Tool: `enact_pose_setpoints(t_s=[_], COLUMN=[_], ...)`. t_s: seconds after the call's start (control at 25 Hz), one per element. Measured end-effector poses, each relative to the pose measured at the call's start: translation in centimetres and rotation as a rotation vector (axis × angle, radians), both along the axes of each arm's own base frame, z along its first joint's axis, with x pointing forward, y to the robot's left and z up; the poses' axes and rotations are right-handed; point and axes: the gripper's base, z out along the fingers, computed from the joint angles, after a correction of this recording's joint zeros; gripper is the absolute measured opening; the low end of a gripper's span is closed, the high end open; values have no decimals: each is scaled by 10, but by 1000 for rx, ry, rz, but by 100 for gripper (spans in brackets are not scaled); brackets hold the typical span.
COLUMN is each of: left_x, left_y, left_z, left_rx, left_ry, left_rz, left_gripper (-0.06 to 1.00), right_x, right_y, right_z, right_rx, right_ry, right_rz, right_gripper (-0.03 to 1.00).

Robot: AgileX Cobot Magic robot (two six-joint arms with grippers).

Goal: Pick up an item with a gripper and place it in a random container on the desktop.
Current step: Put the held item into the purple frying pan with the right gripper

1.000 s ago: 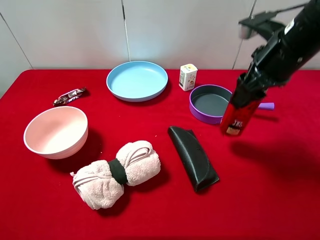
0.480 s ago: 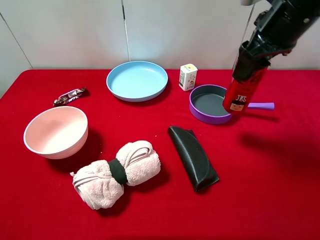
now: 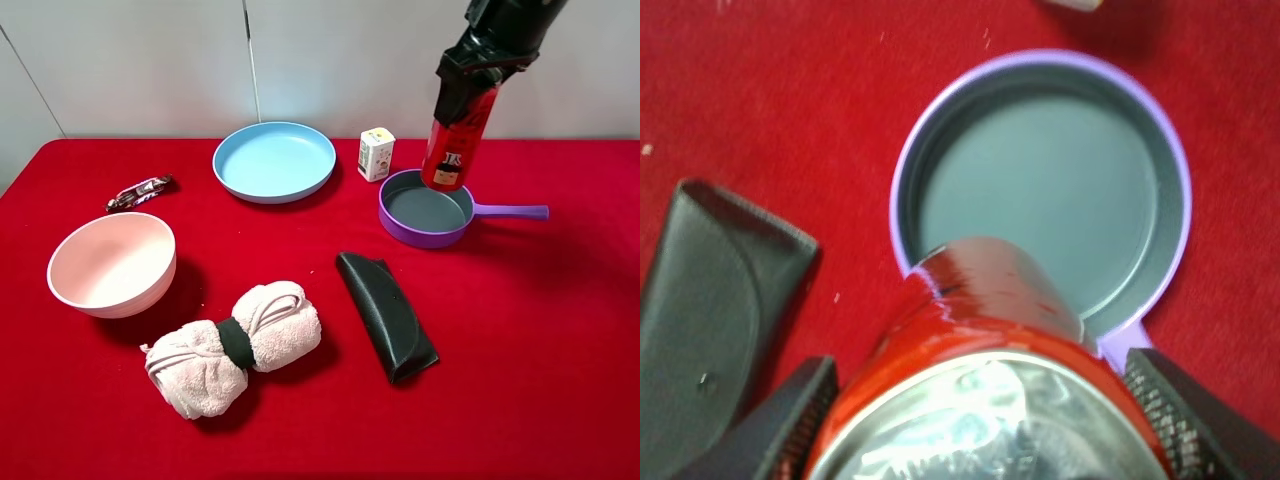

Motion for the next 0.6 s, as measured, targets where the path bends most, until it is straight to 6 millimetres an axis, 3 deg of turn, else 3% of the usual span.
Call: enact_pose_setpoints(t_s=[0.36, 0.6], left_x=[0, 0], left_y=[0, 0], left_z=[0, 0], left_rx=[0, 0], left_ry=[0, 0], left_rz=[0, 0], left_gripper=[99, 99], right_x=[27, 38], right_y=[26, 28], right_z=[-16, -50], right_rx=[-1, -53], right_ry=[0, 62], right_rz=[49, 59], right_gripper=[44, 44])
